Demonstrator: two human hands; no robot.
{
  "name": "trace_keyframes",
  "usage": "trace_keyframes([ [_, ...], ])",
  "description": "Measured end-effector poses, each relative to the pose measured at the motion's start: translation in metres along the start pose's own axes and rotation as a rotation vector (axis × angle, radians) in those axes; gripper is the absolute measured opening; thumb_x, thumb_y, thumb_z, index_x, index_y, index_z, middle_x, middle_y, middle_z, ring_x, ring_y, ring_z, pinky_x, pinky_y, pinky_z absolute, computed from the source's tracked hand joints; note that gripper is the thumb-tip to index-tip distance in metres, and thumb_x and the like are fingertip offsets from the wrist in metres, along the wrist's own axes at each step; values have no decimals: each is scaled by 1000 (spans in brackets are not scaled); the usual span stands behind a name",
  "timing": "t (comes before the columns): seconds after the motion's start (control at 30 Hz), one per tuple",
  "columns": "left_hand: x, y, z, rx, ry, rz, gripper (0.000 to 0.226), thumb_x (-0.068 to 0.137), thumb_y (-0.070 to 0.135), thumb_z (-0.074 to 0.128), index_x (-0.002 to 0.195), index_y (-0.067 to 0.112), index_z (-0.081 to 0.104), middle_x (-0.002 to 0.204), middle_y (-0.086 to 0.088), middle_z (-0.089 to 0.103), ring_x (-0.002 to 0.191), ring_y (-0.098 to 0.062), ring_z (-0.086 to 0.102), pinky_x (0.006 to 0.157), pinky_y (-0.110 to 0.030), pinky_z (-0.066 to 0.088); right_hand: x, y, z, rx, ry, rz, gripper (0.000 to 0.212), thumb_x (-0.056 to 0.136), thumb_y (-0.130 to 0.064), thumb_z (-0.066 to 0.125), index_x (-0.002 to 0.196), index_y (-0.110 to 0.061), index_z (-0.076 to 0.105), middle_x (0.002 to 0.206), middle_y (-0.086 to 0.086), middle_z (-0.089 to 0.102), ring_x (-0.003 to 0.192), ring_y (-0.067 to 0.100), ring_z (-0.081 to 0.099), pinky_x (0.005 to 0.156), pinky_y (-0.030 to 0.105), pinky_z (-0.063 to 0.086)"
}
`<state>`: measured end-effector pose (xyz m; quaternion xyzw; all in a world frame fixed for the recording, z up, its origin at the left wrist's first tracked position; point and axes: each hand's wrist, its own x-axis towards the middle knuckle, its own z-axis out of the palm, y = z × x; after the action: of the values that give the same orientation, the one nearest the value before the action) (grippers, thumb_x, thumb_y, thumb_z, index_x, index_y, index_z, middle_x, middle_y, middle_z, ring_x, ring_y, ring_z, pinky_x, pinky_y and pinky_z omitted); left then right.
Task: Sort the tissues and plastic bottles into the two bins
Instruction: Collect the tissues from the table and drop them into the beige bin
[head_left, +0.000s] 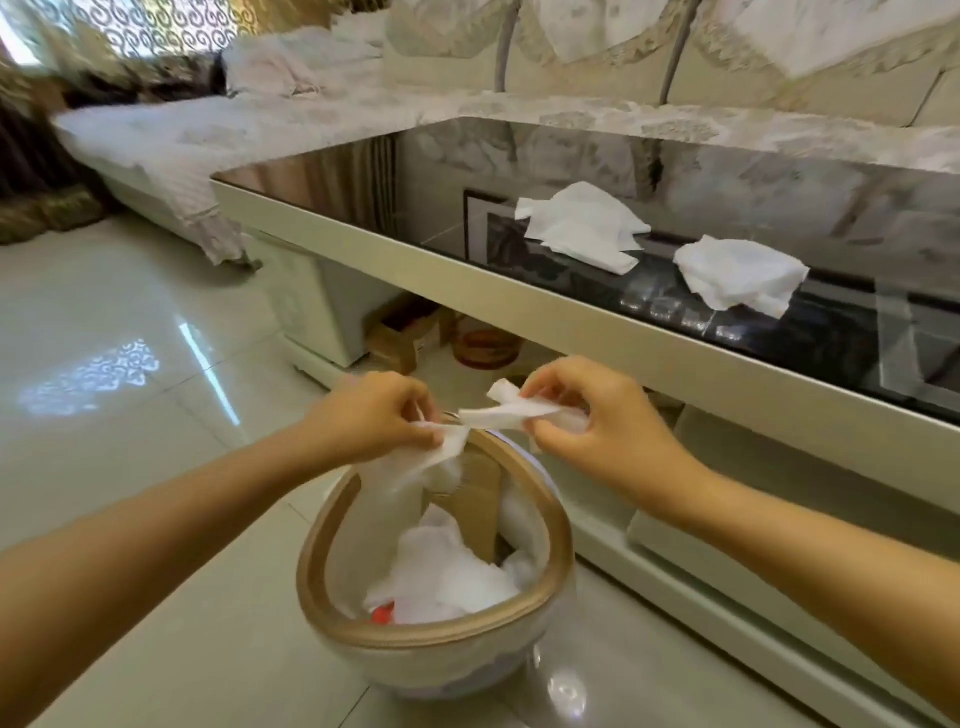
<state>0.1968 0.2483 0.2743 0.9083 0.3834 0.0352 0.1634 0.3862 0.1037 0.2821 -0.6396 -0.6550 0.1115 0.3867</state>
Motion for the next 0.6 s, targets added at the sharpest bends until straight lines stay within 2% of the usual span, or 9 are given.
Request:
trace_keyframes([
  [0.13, -13, -24, 19, 9, -149, -59, 15, 78, 36, 73, 85, 36, 59, 84, 11, 64, 74, -2, 59, 61, -17, 45, -3, 1, 61, -28, -242, 121, 6, 78, -28, 68, 83, -26, 65, 81, -11, 63, 75, 5, 57, 68, 31, 53],
  [0.23, -10, -29, 24, -26, -160, -56, 22, 77, 29, 75, 96, 33, 64, 86, 9, 70, 75, -2, 63, 66, -19, 51, -3, 8, 83, -127, -306, 202, 14, 78, -38, 66, 81, -24, 64, 80, -10, 65, 76, 5, 57, 63, 24, 47],
  [0.3, -6, -31, 23, -56, -135, -59, 24, 78, 27, 73, 101, 29, 65, 87, 9, 70, 75, -2, 64, 68, -19, 50, -3, 12, 88, -201, -344, 223, 17, 78, -42, 65, 84, -26, 64, 86, -11, 66, 81, 5, 57, 65, 23, 46],
  [0.4, 1, -30, 17, -51, -4, -39, 17, 81, 30, 71, 97, 32, 65, 85, 13, 68, 72, 2, 59, 63, -15, 46, -3, 11, 81, -270, -374, 186, 15, 79, -33, 61, 90, -25, 66, 96, -10, 66, 94, 11, 55, 76, 34, 50],
  [0.47, 7, -25, 9, -120, 139, 8, 14, 82, 31, 71, 93, 36, 63, 81, 17, 65, 72, 4, 60, 68, -20, 52, -2, 5, 67, -285, -353, 139, 16, 81, -29, 58, 94, -27, 67, 100, -10, 64, 100, 11, 51, 77, 34, 49],
  [0.6, 25, 8, -20, -391, 494, 284, 16, 86, 21, 67, 101, 26, 62, 86, 16, 64, 79, -3, 63, 69, -17, 52, 6, -8, 21, -313, -205, -8, 16, 86, -34, 55, 98, -30, 65, 100, -13, 60, 101, 6, 44, 78, 31, 46],
])
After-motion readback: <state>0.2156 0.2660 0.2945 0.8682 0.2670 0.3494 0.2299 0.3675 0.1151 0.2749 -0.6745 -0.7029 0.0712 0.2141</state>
